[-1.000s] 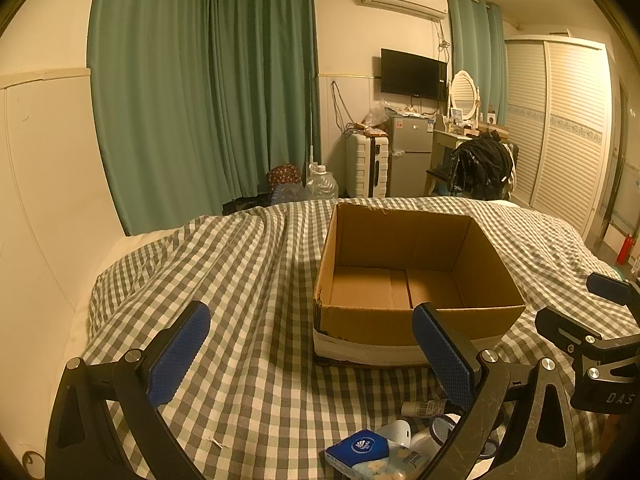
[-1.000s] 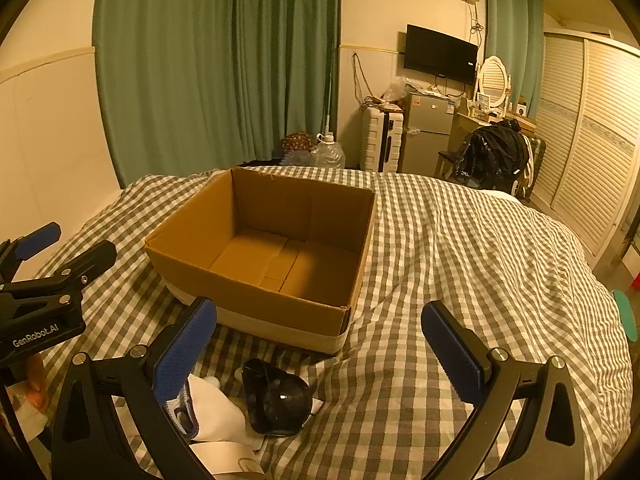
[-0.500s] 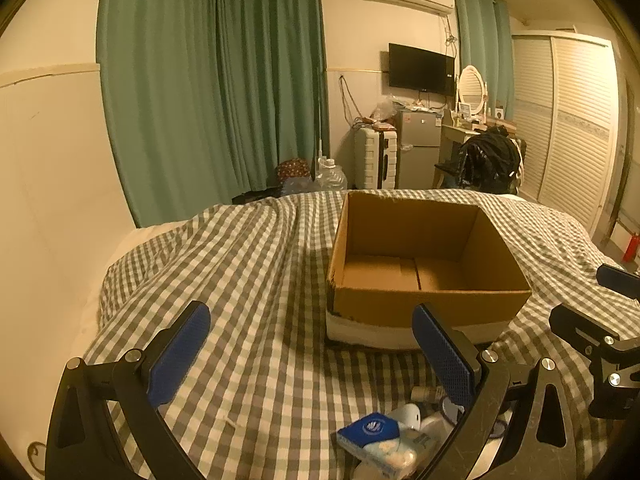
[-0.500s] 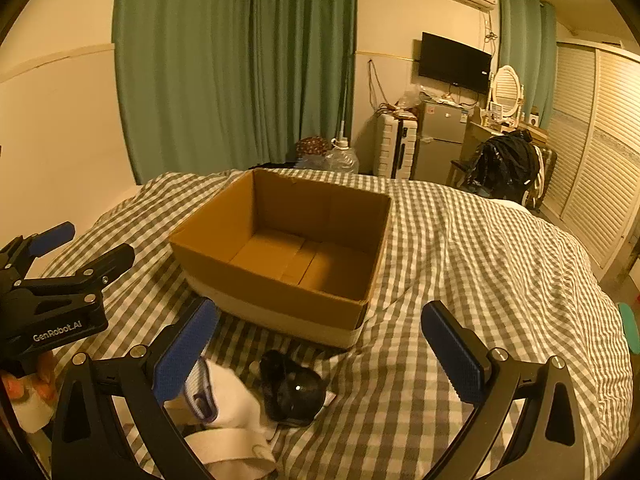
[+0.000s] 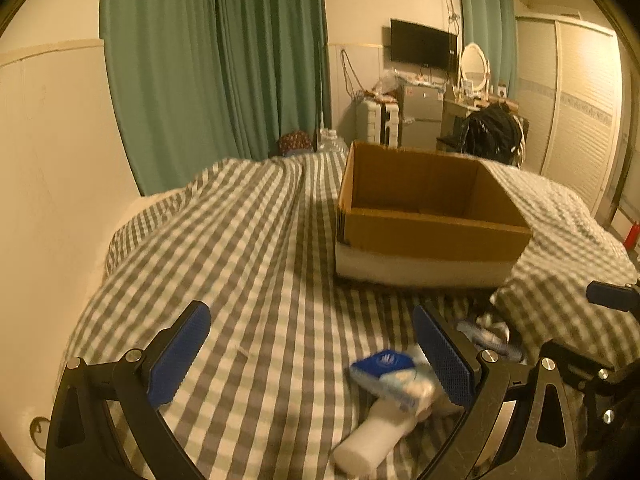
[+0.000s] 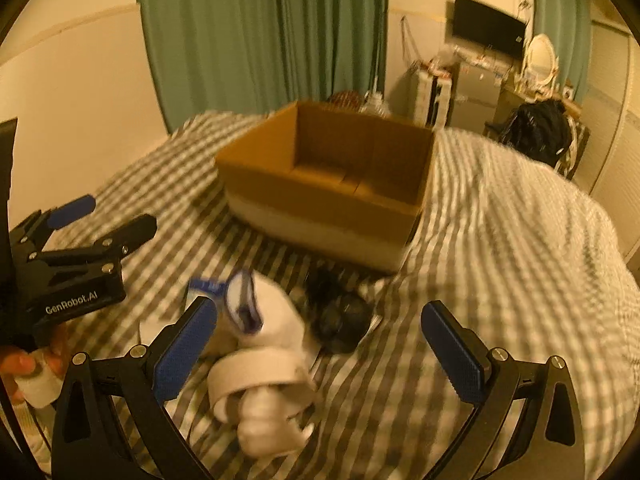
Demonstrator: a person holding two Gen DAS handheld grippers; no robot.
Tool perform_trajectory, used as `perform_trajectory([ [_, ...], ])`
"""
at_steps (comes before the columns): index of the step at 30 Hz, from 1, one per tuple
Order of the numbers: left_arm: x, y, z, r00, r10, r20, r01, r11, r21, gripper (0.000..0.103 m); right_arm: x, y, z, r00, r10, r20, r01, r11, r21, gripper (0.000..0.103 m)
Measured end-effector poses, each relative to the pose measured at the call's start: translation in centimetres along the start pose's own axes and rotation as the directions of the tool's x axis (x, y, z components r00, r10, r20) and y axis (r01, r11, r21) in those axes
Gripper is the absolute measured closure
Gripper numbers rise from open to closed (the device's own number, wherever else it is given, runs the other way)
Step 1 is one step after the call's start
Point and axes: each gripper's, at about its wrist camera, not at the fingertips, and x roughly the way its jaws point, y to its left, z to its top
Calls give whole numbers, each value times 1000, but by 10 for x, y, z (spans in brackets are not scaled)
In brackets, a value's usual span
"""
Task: Organize objects
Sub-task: 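Move both tools toward the pile of items beside the box, then grasp the white tape roll with the right tool while the left tool grasps the white bottle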
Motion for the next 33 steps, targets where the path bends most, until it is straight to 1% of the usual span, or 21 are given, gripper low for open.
perform_trajectory([
  [5, 7, 0, -18, 998, -34, -49, 36, 998, 42, 0, 18, 9, -15, 994, 55, -94, -55, 998, -6, 0],
  [9, 13, 0, -31, 995, -44, -93, 51, 996, 68, 0, 33, 17, -26, 982, 86, -170, -92, 995, -26, 0],
  [12, 17, 4, -39, 990, -53, -128, 63, 995, 78, 0, 45, 22, -31, 971, 99, -217, -110, 993, -41, 0],
  [16, 22, 5, -47, 982, -79, -169, 96, 991, 94, 0, 57, 24, -37, 960, 109, -257, -125, 991, -48, 1],
  [17, 23, 3, -49, 981, -83, -175, 103, 989, 106, 0, 58, 24, -38, 958, 113, -263, -130, 990, -49, 7],
  [18, 23, 2, -50, 981, -83, -177, 104, 988, 115, 0, 59, 24, -39, 955, 123, -269, -141, 989, -47, 17],
  [19, 24, 0, -51, 980, -84, -180, 107, 986, 128, 0, 59, 22, -37, 952, 142, -273, -158, 987, -37, 21],
  [20, 24, -2, -53, 980, -85, -182, 111, 984, 138, 0, 58, 19, -36, 948, 165, -272, -177, 984, -20, 20],
  [21, 24, -3, -53, 979, -85, -185, 113, 982, 148, 0, 54, 15, -35, 950, 176, -259, -183, 983, -1, 20],
  [24, 25, -12, -55, 977, -88, -196, 125, 975, 186, 0, 39, 2, -30, 960, 196, -198, -191, 981, 42, 21],
  [26, 29, -19, -55, 975, -81, -206, 125, 969, 211, 0, 25, -7, -23, 973, 180, -143, -174, 983, 51, 21],
  [28, 34, -24, -56, 973, -80, -215, 130, 964, 231, 0, 12, -15, -17, 986, 140, -90, -136, 990, 48, 21],
  [30, 39, -31, -57, 970, -78, -230, 136, 959, 248, 1, 3, -22, -12, 991, 124, -50, -122, 991, 56, 21],
  [33, 43, -41, -59, 964, -92, -248, 162, 947, 277, 5, -1, -29, -9, 991, 130, -31, -128, 989, 80, 21],
])
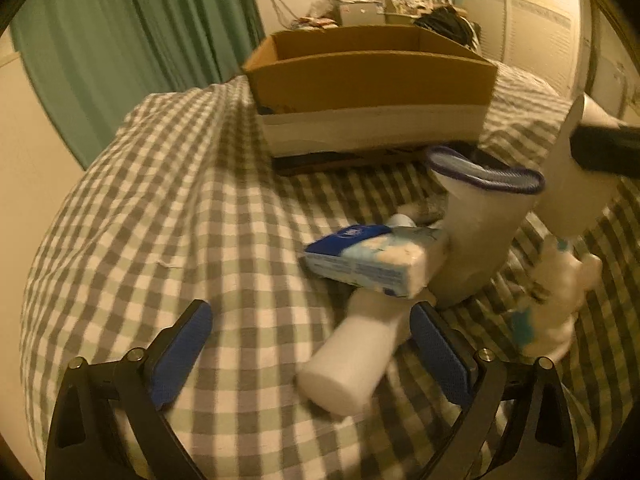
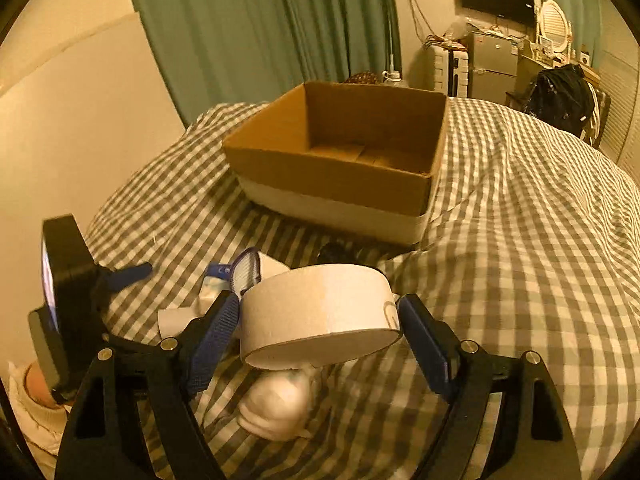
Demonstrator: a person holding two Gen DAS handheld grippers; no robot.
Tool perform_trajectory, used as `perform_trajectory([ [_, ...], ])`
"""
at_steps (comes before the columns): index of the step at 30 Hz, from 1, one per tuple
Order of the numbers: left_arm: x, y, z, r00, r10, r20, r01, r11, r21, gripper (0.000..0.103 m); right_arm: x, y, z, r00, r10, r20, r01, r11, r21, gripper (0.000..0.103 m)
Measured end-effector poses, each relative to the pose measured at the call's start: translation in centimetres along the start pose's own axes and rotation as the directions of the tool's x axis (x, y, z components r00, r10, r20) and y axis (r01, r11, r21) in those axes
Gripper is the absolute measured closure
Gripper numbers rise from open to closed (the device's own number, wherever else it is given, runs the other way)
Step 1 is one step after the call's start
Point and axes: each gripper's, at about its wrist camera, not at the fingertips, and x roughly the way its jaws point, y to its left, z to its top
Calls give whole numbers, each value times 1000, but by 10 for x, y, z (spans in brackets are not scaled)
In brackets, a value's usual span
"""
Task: Organize objects
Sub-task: 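Grasp the white tape roll with the right tool while the left tool grasps the white bottle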
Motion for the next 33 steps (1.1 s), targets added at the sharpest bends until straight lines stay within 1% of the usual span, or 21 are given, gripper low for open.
perform_trajectory([
  [2, 3, -8, 0, 1000, -6, -11, 7, 999, 34, 8, 3, -2, 1, 1000, 8, -7, -8, 1000, 9, 21],
  [4, 5, -18, -1, 1000, -6, -23, 8, 997, 77, 16, 4, -5, 0, 1000, 11, -10, -11, 1000, 14, 21],
  [7, 5, -26, -3, 999, -16, -45, 21, 994, 108, 30, -2, -10, -2, 1000, 18, -6, -18, 1000, 17, 21],
  [8, 6, -28, -3, 999, -15, -49, 20, 993, 120, 39, 0, -8, -4, 1000, 17, -6, -17, 1000, 16, 21],
  [10, 4, -31, -4, 999, -25, -46, 30, 991, 130, 43, 1, -7, -5, 1000, 15, -5, -15, 1000, 15, 21],
  [11, 2, -32, -4, 998, -35, -45, 41, 990, 133, 49, 2, -6, -5, 1000, 12, -4, -12, 1000, 15, 21],
  [12, 0, -33, -5, 997, -54, -48, 60, 990, 129, 56, 2, -6, -5, 1000, 10, -1, -10, 1000, 15, 21],
  [15, -4, -34, -6, 996, -78, -52, 84, 989, 119, 62, 0, -7, -6, 1000, 7, 7, -8, 1000, 17, 21],
  [19, -11, -32, -8, 995, -95, -42, 99, 991, 87, 64, -4, -6, -7, 1000, -7, 18, 7, 1000, 17, 21],
  [22, -19, -22, -6, 996, -91, -18, 92, 995, 27, 64, -9, -4, -8, 999, -15, 33, 15, 1000, 14, 21],
  [26, -46, -2, 0, 995, -92, 49, 95, 994, -52, 64, -18, 1, -6, 998, -17, 54, 17, 1000, 4, 21],
  [28, -59, 5, 4, 993, -87, 84, 93, 993, -71, 64, -25, 4, -3, 998, -7, 66, 7, 1000, 1, 21],
  [33, -85, 14, 24, 985, -60, 160, 74, 994, -82, 64, -45, 12, 13, 993, -12, 117, 15, 1000, -25, 21],
])
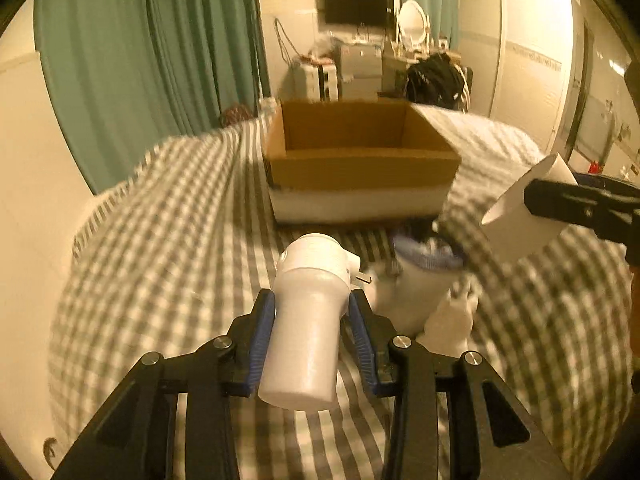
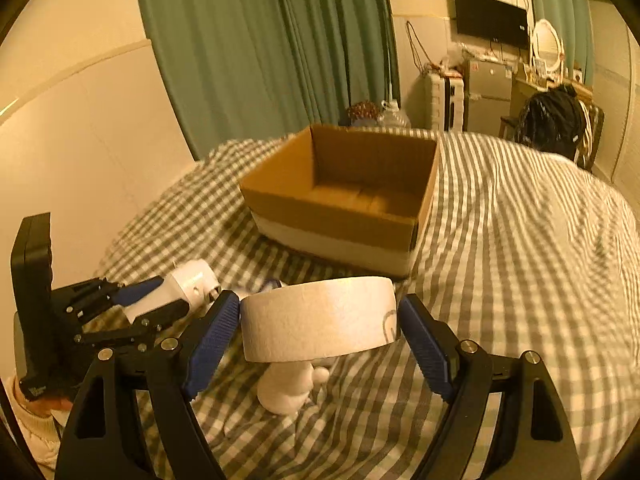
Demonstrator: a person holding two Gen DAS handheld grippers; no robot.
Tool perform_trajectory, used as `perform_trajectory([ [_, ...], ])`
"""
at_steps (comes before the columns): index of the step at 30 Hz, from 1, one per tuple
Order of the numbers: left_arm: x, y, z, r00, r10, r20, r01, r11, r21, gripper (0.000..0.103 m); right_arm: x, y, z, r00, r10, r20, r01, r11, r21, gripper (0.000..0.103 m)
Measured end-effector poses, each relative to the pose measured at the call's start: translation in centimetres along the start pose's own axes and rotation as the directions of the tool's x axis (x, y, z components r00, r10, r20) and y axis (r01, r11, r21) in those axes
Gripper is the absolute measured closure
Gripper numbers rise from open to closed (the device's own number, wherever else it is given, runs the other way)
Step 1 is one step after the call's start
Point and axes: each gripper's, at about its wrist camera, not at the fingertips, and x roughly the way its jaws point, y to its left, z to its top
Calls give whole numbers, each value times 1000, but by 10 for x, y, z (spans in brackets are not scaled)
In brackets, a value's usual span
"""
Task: Organize objects
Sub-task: 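Grasp the white tape roll with the right tool while the left tool grasps the white bottle, then carry tape roll and bottle into the box and open both tools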
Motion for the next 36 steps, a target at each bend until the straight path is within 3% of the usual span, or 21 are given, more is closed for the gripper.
perform_trajectory([
  [11, -19, 13, 93, 985, 26, 171, -26, 1000, -3, 64, -10, 8, 75, 994, -55, 94, 64, 993, -95, 21],
  [23, 56, 29, 195, 984, 12, 179, -9, 1000, -14, 64, 67, -34, 169, 997, -73, 26, 74, 996, -50, 21],
  [27, 96, 25, 202, 990, 0, 140, 0, 1000, -2, 64, 106, -51, 179, 995, -93, -25, 92, 995, -41, 21],
  [36, 153, 11, 174, 999, -13, 29, 12, 999, 38, 65, 174, -83, 160, 979, -116, -165, 113, 993, -27, 21],
])
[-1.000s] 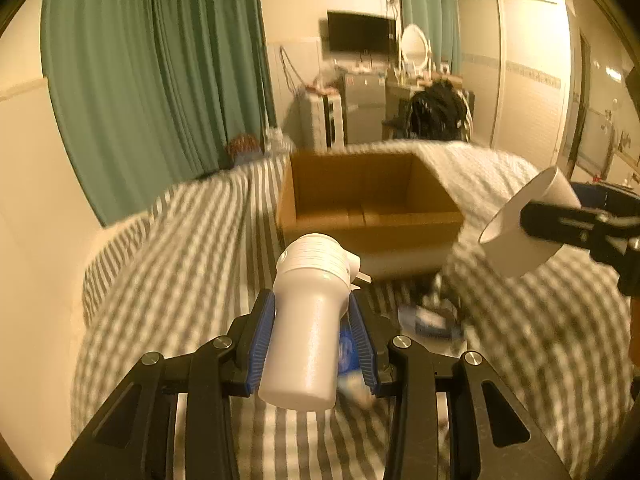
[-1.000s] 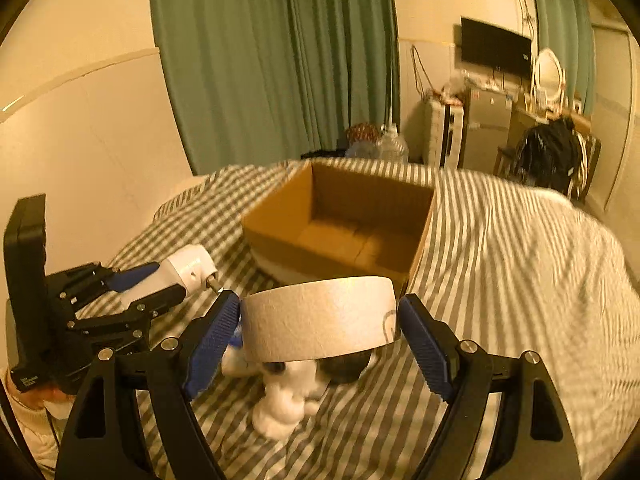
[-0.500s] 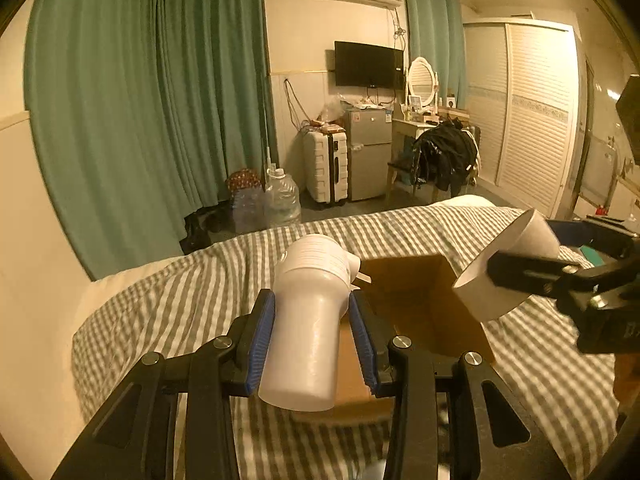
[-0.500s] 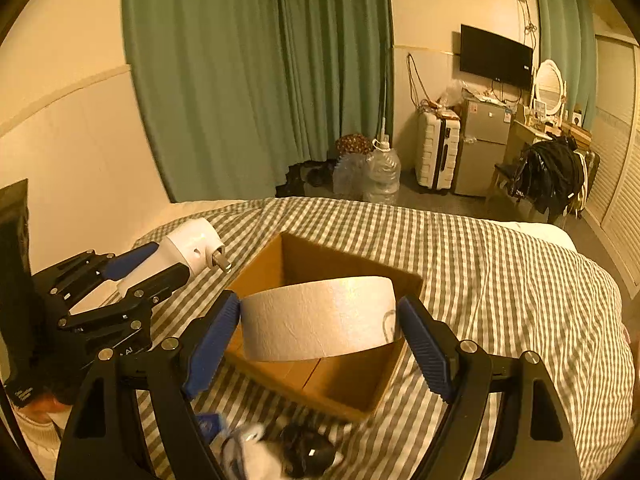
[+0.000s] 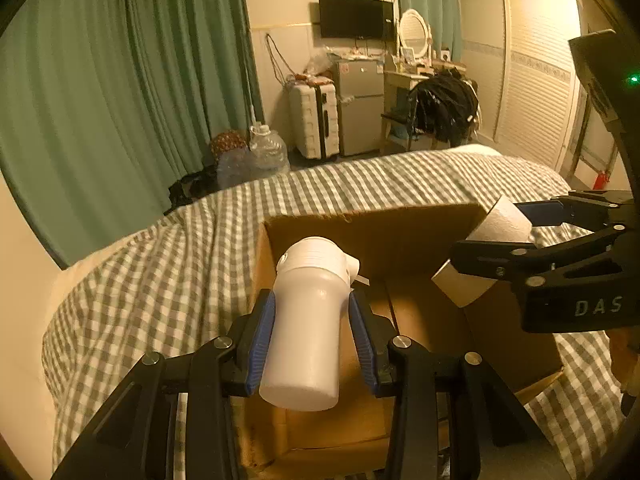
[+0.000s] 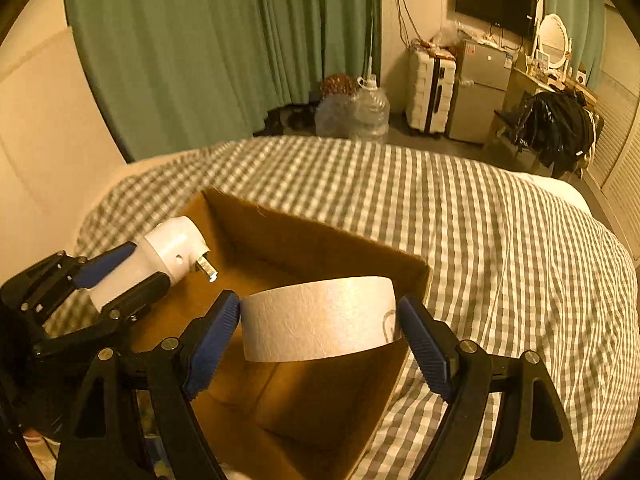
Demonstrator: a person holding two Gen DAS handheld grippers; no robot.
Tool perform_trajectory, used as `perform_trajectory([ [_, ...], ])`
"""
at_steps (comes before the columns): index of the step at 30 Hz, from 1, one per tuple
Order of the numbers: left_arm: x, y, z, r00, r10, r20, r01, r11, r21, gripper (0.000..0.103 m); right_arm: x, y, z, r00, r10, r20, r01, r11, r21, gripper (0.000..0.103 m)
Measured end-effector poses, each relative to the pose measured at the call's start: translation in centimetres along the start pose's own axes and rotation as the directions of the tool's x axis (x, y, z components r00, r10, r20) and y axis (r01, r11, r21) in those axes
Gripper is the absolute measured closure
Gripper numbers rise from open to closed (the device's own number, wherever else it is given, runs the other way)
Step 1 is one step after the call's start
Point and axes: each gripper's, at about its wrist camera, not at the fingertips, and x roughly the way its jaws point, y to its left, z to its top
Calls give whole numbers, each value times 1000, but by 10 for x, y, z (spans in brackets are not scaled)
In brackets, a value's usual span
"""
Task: Organize objects
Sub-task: 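Carry tape roll and bottle into the box and open both tools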
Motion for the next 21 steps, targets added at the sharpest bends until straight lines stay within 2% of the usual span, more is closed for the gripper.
perform_trajectory([
  [3, 6, -5, -5, 1000, -16, -11, 16, 1000, 11, 69, 8, -3, -3, 1000, 18, -16, -18, 1000, 10, 21],
  [10, 14, -10, -10, 999, -26, -26, 27, 999, 37, 69, 6, -12, -8, 995, 95, -33, -93, 994, 63, 20],
  [13, 14, -10, -11, 999, -32, -29, 33, 999, 34, 67, -4, -12, -7, 996, 92, -6, -91, 994, 68, 11],
  [15, 9, -10, -12, 999, -34, -21, 35, 999, 34, 50, -13, -16, -3, 997, 73, 23, -74, 995, 63, 8],
  [19, -4, -9, -15, 1000, -23, -2, 23, 999, 35, 42, -35, -21, -2, 995, 62, 78, -68, 995, 80, 8],
  [21, -14, -7, -17, 1000, -12, 10, 12, 1000, 27, 27, -51, -22, -5, 993, 54, 106, -63, 994, 85, 8],
])
